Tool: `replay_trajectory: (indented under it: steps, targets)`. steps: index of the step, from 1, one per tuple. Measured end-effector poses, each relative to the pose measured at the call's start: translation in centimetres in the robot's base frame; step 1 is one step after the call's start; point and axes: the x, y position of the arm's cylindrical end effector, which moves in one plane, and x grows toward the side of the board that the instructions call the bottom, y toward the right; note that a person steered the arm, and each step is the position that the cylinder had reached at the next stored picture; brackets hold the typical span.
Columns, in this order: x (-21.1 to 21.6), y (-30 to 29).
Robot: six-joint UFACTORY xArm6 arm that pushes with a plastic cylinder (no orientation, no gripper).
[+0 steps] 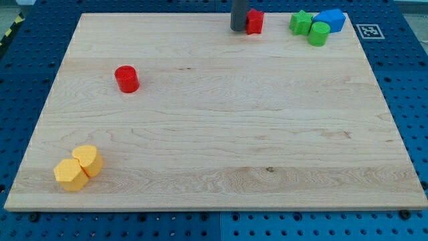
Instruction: Slightly move the red star diagonally to the red circle
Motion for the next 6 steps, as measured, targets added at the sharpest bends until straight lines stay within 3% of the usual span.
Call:
replay_trajectory:
  steps: [2, 6]
  targets:
    - [-3.0, -0.6]
    - [-1.4, 6.0]
